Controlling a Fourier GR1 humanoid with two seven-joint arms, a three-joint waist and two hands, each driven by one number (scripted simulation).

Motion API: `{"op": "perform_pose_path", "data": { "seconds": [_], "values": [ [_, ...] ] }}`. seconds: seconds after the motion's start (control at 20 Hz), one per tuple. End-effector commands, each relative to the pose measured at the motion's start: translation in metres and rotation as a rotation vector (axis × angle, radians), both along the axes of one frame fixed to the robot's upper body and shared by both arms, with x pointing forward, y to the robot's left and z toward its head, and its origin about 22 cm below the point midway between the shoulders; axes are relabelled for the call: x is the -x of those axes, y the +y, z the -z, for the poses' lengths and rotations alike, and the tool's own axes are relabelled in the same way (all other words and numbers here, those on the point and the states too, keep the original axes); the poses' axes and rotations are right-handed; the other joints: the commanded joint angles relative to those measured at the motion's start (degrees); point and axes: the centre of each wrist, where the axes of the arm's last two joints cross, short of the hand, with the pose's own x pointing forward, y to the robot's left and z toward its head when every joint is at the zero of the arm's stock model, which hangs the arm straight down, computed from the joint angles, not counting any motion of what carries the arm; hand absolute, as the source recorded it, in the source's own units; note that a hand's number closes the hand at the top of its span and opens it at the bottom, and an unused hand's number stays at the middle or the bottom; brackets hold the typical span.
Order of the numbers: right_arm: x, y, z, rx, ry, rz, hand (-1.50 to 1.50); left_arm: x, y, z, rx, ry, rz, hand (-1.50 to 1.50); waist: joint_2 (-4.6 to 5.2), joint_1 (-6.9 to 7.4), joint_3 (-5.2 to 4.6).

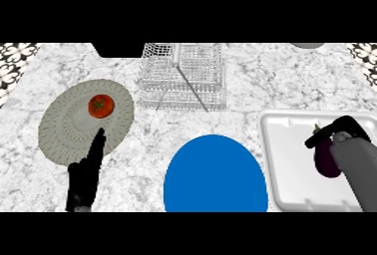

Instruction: Pick the eggplant from the tray and place it in the tiered basket

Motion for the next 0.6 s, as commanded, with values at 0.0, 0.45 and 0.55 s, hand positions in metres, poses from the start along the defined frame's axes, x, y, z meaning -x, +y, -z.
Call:
{"op": "perform_pose_path", "data": {
  "seconds": [0.0,0.45,0.55],
  "values": [
    [0.002,-0.016,0.017,-0.001,0.016,0.086,1.50,0.007,0.000,0.007,-0.003,0.033,-0.004,0.00,0.63,0.29,0.33],
    [0.002,0.024,0.019,0.182,-0.031,-0.233,1.50,-0.003,-0.008,-0.002,0.004,0.028,0.000,0.00,0.52,0.17,0.33],
    [-0.005,0.072,0.003,0.121,-0.129,-0.575,1.50,-0.005,0.002,0.001,0.000,0.025,0.013,0.00,0.42,0.81,0.31]
  ]
}}
